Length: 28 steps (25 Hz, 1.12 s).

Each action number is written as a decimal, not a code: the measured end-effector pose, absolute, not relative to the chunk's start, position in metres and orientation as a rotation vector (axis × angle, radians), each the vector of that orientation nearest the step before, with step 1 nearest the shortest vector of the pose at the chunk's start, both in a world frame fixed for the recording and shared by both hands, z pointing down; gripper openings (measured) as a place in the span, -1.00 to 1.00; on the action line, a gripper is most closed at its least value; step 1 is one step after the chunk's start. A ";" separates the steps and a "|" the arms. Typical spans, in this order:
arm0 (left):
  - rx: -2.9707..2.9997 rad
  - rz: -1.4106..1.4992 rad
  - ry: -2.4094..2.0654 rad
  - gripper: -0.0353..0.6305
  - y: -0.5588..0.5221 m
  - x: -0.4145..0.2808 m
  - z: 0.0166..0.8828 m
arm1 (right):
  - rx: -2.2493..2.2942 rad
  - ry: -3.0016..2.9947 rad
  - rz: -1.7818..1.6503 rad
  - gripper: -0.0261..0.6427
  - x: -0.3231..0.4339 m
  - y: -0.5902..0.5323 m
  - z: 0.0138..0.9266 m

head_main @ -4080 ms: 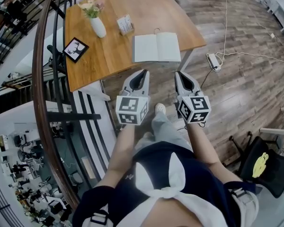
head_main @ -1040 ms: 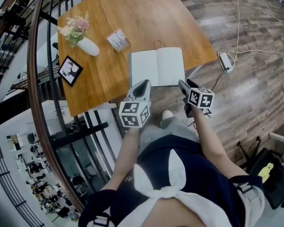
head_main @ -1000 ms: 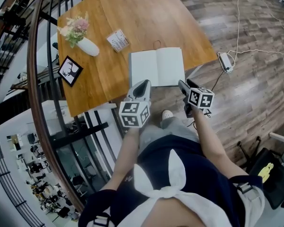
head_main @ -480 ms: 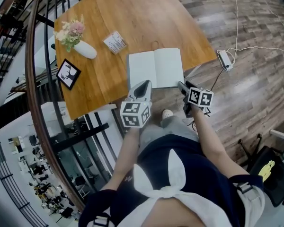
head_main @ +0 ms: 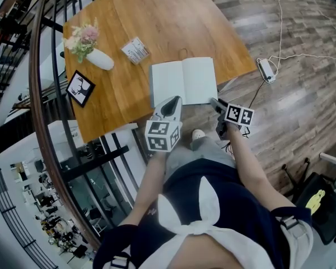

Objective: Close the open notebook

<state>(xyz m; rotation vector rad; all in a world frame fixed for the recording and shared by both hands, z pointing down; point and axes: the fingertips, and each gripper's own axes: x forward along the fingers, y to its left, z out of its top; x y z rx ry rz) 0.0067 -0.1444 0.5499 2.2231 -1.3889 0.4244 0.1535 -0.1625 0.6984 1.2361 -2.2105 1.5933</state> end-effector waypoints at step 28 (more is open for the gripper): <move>2.221 0.471 -1.388 -0.82 -0.143 -0.026 0.554 | 1.345 -2.255 1.396 -0.75 0.149 -0.163 0.661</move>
